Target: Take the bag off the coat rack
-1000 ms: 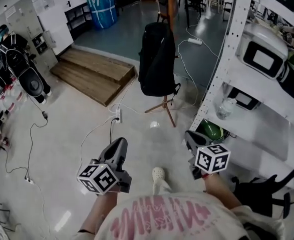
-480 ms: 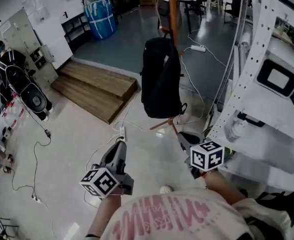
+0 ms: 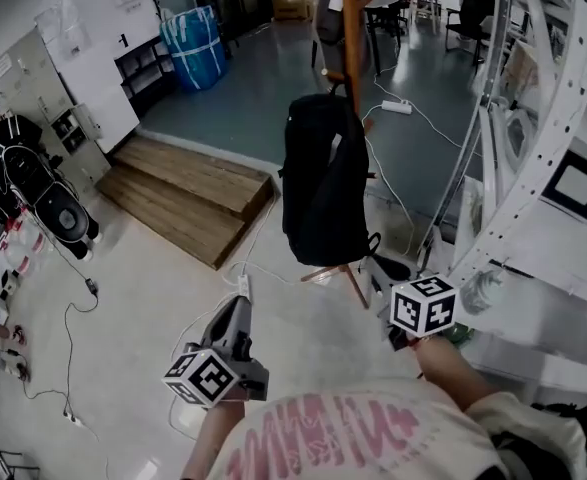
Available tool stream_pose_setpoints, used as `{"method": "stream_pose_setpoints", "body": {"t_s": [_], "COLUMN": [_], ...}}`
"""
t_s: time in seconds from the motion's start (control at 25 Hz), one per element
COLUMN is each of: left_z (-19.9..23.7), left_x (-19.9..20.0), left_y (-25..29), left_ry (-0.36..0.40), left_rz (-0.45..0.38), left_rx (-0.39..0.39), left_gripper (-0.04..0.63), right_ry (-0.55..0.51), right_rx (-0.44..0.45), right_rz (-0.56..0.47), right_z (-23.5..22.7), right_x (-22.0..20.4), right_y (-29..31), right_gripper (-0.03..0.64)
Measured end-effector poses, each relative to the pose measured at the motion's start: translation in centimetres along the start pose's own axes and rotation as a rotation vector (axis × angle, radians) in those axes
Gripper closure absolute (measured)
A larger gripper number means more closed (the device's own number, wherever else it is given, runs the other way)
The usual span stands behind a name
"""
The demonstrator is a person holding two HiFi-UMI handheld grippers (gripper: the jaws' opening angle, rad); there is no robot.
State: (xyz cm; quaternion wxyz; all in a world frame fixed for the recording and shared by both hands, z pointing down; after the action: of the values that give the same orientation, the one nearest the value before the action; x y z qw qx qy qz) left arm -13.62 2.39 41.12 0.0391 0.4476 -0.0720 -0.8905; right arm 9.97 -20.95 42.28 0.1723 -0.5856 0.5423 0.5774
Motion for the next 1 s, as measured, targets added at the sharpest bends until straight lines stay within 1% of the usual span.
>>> {"method": "stream_pose_setpoints", "body": {"t_s": [0.12,0.28,0.32,0.4,0.48,0.6,0.72,0.8,0.88,0.96,1.0], "left_z": [1.2,2.1,2.5,3.7,5.3,7.6,9.7,11.1,12.3,13.4,13.9], "left_x": [-0.3,0.5,0.6,1.2,2.0,3.4,5.8,8.0,10.1,12.1,13.1], "left_y": [0.9,2.7,3.3,4.8,6.9,10.0,13.1,15.1,17.3,19.5,20.4], "left_ry": [-0.021,-0.02,-0.02,-0.019,-0.023,-0.039,-0.043,-0.032,-0.018,-0.011,-0.006], "left_rz": [0.015,0.041,0.047,0.052,0.062,0.1,0.116,0.126,0.141,0.157,0.162], "left_rx": [0.021,0.029,0.029,0.025,0.005,-0.038,-0.082,-0.112,-0.142,-0.172,-0.187], "left_gripper": [0.577,0.577,0.577,0.577,0.577,0.577,0.577,0.577,0.577,0.577,0.577], "right_ry": [0.03,0.057,0.071,0.102,0.131,0.175,0.219,0.24,0.245,0.231,0.22], "right_rx": [0.012,0.006,0.003,0.001,-0.016,-0.067,-0.099,-0.101,-0.085,-0.09,-0.107], "right_rz": [-0.037,-0.049,-0.048,-0.044,-0.041,-0.037,-0.054,-0.122,-0.268,-0.416,-0.46], "right_z": [-0.8,-2.0,-2.5,-3.6,-4.5,-5.3,-5.8,-5.9,-6.1,-6.2,-6.1], "right_x": [0.1,1.0,1.1,1.3,1.4,2.1,3.3,5.0,7.5,10.1,11.2], "right_y": [1.0,2.4,2.9,4.3,5.8,7.8,10.0,11.3,11.6,11.3,11.2], "right_gripper": [0.612,0.612,0.584,0.565,0.557,0.555,0.549,0.548,0.528,0.503,0.466]}}
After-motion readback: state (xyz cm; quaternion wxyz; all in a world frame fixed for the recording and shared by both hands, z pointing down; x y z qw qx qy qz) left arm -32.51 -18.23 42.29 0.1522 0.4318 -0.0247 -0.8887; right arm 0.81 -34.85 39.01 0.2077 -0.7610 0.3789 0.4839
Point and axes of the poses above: the fingertips, and each gripper's own axes: y forward along the fingers, z to its left, x out of its top, the point moved 8 cm from there along -y, backward along the fingers, and after that the axes turned 8 degrees about z, right-handed, at the moved point
